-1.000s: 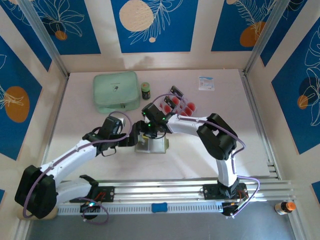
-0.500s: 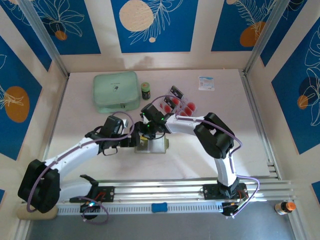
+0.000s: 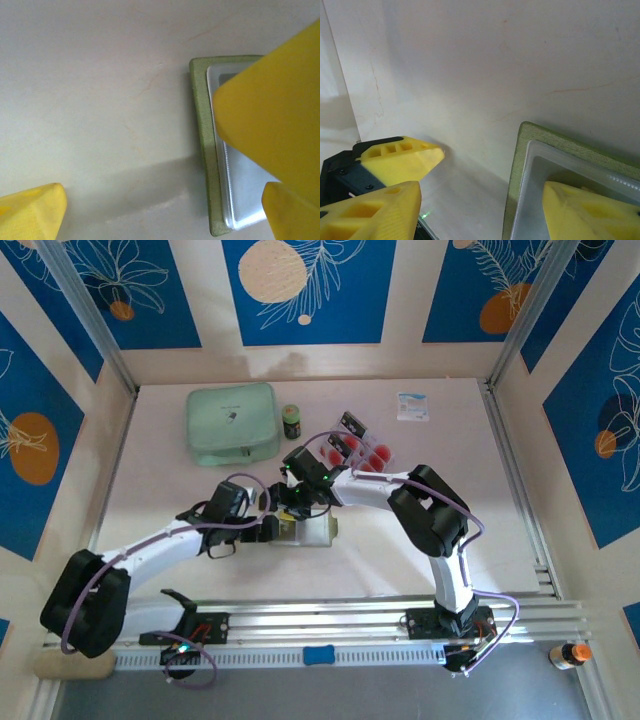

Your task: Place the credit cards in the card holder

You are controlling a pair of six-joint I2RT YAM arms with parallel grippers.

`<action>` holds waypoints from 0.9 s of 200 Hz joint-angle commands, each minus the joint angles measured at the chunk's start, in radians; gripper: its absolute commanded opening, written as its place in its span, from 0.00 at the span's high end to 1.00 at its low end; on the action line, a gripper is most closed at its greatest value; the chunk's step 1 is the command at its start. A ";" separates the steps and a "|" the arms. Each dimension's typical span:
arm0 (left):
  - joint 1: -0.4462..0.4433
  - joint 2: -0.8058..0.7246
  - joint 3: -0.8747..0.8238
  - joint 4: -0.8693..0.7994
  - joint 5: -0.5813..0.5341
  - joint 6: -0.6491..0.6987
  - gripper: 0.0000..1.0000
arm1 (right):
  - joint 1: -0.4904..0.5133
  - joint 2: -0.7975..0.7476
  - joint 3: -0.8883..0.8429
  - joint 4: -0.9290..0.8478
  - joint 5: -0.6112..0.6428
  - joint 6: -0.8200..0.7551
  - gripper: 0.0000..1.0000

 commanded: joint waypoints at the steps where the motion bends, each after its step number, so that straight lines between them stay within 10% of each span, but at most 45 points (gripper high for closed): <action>1: -0.007 0.017 -0.005 0.047 -0.032 0.004 0.00 | -0.009 -0.018 -0.015 -0.002 -0.037 0.016 0.35; 180: -0.036 0.122 0.033 0.033 -0.102 -0.004 0.00 | -0.176 -0.204 -0.068 -0.052 -0.085 -0.101 0.36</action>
